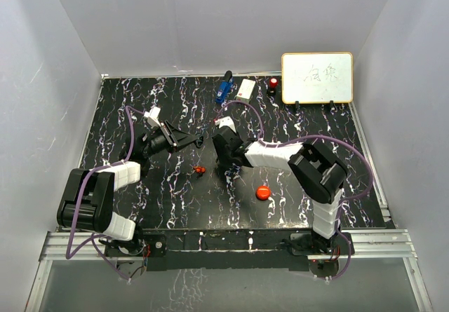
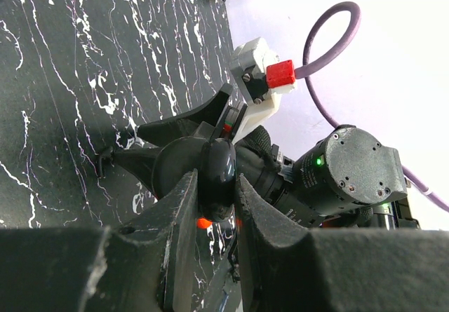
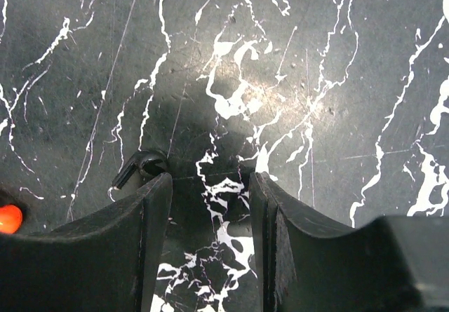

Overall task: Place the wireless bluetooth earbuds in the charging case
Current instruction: Pick up the earbud from the center of the board.

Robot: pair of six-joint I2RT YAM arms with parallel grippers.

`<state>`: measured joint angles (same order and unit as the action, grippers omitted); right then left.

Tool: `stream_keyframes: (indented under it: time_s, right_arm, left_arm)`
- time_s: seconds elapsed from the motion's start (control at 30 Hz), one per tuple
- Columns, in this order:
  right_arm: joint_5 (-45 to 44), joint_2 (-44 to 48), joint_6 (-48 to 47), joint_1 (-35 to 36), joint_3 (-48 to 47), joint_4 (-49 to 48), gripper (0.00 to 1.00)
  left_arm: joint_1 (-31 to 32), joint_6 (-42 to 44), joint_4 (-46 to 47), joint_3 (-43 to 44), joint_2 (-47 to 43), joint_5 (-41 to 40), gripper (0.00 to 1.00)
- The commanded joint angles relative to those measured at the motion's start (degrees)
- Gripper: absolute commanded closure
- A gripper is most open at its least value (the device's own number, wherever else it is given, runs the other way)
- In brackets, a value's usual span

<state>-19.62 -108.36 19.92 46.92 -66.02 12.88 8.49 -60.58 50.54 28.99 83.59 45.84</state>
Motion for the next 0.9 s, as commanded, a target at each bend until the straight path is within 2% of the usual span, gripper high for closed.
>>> stream_keyframes:
  time_s: [0.0,0.3,0.43,0.63,0.87]
  right_arm:
    - [-1.1,-2.8,-1.1,0.0,-1.3,0.7,0.54]
    - [-0.4,-5.3,-1.3,-0.2,-3.7,0.0,0.54]
    - [0.0,-2.6,-0.7,-1.8,-2.9,-0.1,0.54]
    - [6.1,2.8,-1.3,-5.1,-1.2,-0.6,0.54]
    - [16.6,6.2,-1.7,-5.2,0.1,-2.8,0.54]
  left_arm:
    - [0.3,1.4,0.1,0.0,-2.6,0.3,1.00]
    - [0.2,3.9,-6.2,1.0,-5.7,-2.3,1.00]
    - [-0.2,5.0,-9.5,1.3,-8.2,-4.2,1.00]
    - [-0.4,4.8,-10.1,1.2,-8.4,-5.1,1.00]
    - [-0.4,3.5,-7.7,0.4,-7.5,-5.0,1.00]
